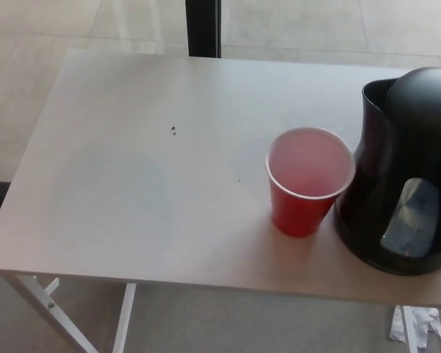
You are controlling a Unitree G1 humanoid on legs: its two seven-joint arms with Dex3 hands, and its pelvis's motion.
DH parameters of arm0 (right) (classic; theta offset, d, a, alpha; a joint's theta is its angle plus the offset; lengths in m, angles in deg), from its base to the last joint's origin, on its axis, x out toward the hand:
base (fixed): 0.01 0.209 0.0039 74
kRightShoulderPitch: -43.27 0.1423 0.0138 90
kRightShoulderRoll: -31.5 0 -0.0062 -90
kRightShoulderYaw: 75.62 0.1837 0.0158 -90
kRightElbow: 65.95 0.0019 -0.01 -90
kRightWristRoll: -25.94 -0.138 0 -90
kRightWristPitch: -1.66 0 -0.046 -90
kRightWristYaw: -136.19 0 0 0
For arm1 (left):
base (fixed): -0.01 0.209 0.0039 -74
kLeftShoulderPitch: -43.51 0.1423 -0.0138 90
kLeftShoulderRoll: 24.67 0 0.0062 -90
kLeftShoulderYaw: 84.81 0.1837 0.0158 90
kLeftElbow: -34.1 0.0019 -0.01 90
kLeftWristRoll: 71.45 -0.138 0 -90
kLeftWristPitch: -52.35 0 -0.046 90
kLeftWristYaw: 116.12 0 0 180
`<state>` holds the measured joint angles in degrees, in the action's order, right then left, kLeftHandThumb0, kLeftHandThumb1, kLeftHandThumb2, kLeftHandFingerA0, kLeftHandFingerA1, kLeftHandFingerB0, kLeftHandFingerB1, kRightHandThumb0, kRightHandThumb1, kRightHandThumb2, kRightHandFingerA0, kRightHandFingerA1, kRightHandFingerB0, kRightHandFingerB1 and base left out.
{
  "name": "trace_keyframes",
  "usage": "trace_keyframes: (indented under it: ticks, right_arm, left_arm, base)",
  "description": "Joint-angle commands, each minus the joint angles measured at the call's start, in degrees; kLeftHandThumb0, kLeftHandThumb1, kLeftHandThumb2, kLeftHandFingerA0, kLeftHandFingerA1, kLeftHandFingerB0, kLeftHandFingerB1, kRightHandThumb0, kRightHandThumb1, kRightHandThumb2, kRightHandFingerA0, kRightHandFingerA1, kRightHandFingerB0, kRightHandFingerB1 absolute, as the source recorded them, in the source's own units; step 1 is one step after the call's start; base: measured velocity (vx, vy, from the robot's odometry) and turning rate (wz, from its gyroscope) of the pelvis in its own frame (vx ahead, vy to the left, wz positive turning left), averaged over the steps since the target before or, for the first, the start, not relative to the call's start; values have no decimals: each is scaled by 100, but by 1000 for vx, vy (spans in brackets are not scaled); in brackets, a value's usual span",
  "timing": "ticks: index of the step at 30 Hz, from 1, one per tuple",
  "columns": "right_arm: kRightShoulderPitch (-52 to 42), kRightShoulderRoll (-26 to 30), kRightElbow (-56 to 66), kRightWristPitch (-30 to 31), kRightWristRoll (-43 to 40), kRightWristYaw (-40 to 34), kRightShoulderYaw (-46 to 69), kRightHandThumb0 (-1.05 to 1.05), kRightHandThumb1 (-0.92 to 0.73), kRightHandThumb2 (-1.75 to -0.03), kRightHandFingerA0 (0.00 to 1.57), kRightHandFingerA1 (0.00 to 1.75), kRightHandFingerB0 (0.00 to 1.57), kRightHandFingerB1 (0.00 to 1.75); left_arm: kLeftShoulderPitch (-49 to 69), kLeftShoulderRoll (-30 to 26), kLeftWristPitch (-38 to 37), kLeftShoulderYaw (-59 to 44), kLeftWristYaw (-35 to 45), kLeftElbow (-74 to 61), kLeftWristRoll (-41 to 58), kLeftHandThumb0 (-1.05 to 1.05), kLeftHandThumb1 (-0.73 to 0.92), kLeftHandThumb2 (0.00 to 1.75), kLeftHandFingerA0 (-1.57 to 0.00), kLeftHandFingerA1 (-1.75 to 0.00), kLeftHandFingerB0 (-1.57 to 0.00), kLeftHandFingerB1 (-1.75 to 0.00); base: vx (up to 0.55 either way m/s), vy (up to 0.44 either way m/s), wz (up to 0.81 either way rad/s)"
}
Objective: The robot uses its right hand to lift up a kettle kept on the middle of the desk by its handle and tilt it into a glass kept next to it to pour out water
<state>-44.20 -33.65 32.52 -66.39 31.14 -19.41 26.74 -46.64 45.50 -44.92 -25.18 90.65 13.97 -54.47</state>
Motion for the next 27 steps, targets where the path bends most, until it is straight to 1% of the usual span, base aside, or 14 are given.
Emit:
trace_keyframes:
  ticks: [1,3,5,10,12,13,16,17,19,20,21,22,23,27]
  right_arm:
    - [-246,248,7,-37,-60,301,72,-90,-44,-74,0,0,0,0]
    - [-241,267,-10,-50,-80,320,89,-88,-54,-57,0,0,0,0]
    - [-283,324,-97,-277,-407,477,507,-89,-46,-74,0,0,0,0]
    - [-360,574,-43,-155,-421,540,1019,-88,-55,-57,0,0,0,0]
    - [-391,601,-44,-167,-493,535,1268,-86,-46,-70,0,0,0,0]
    - [-413,654,-58,-170,-496,545,1398,-94,-54,-87,0,24,0,0]
    - [-472,708,-93,-256,-564,591,1679,-102,-60,-92,0,24,0,0]
    - [-474,720,-84,-208,-580,604,1730,-105,-63,-95,0,25,0,2]
    - [-639,847,15,-205,-465,546,2053,-105,-61,-98,0,30,0,6]
    - [-716,861,63,-265,-474,556,2191,-105,-60,-99,0,32,0,6]
    - [-763,878,66,-300,-526,596,2332,-105,-61,-100,0,31,0,2]
    - [-801,904,69,-320,-533,619,2418,-105,-61,-100,0,31,0,4]
    - [-953,878,141,-329,-652,706,2755,-105,-62,-100,0,29,0,2]
    - [-1251,742,132,-454,-1079,1030,3409,-101,-60,-97,0,26,0,0]
  left_arm:
    - [29,-33,-13,4,-11,-8,21,-91,92,81,-48,-57,-39,-54]
    - [31,-27,-6,-2,-9,-4,31,-91,92,80,-47,-56,-40,-54]
    - [42,-19,-2,-35,33,26,67,-95,82,93,-45,-60,-36,-57]
    - [47,-22,-14,12,-43,16,8,-90,92,81,-48,-56,-40,-54]
    - [62,-37,-19,5,-46,18,16,-96,81,95,-47,-60,-37,-56]
    - [58,-37,4,-21,-27,19,48,-85,78,120,-47,-64,-37,-60]
    - [64,-40,33,-44,-22,48,66,-84,78,120,-47,-64,-37,-60]
    - [66,-36,28,-45,-24,50,64,-93,92,84,-50,-60,-38,-55]
    - [100,-28,13,-51,-6,36,70,-85,79,120,-45,-64,-35,-60]
    - [109,-22,15,-56,-18,33,74,-85,79,120,-45,-63,-36,-60]
    - [123,-14,2,-46,-31,31,61,-94,92,86,-50,-60,-36,-54]
    - [134,-11,-11,-35,-48,29,46,-83,79,120,-45,-63,-36,-59]
    - [147,-11,-32,-32,-59,37,38,-95,82,98,-47,-61,-35,-56]
    - [167,1,-58,-28,-51,46,35,-96,83,99,-46,-60,-35,-56]
  base:
    - [0,0,0]
    - [0,0,0]
    - [0,0,0]
    - [0,0,0]
    - [0,0,0]
    - [0,0,0]
    - [0,0,0]
    - [0,0,0]
    - [0,0,0]
    - [0,0,0]
    - [0,0,0]
    - [0,0,0]
    - [0,0,0]
    - [0,0,0]
